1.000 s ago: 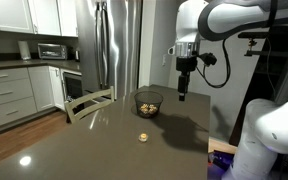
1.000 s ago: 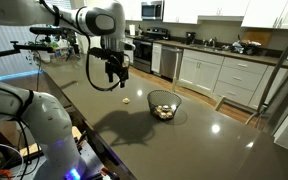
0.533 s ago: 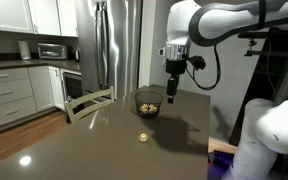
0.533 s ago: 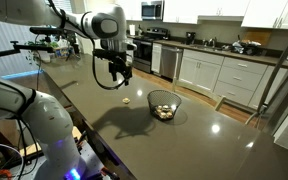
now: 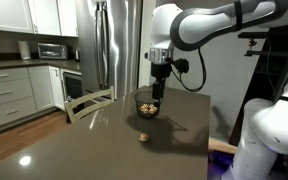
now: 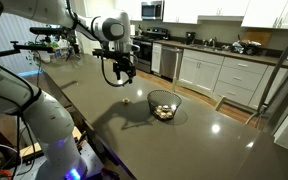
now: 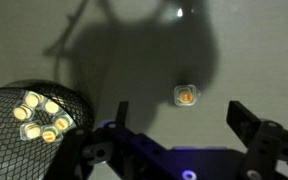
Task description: Throw the object on the table into the rubbish bin
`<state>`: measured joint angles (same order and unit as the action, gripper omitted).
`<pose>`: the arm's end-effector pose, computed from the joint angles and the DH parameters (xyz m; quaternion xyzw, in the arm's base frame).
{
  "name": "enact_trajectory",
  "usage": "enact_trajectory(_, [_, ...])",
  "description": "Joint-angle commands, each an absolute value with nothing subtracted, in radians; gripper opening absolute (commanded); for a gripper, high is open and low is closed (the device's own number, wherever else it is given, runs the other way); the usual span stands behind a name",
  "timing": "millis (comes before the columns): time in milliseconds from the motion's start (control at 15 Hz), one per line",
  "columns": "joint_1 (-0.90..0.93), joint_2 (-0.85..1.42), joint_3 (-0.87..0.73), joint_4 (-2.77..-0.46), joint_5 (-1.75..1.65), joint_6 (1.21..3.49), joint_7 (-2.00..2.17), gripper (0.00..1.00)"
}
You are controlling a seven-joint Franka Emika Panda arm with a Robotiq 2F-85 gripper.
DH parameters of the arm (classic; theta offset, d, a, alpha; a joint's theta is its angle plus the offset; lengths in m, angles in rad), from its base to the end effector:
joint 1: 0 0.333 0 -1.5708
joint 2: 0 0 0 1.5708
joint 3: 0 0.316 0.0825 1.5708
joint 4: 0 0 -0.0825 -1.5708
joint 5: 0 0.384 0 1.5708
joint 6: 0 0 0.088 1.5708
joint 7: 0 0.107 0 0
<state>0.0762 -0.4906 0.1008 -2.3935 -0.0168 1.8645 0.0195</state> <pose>0.3915 0.0716 0.4921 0.9965 0.0748 -0.0173 0.0334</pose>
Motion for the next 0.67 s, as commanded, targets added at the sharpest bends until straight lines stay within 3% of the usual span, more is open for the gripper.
enact_trajectory(0, [0.102, -0.390, 0.106, -2.327, 0.033, 1.878, 0.033, 1.00])
enact_trajectory(600, [0.128, -0.286, 0.120, -2.313, 0.095, 1.991, 0.031, 1.00])
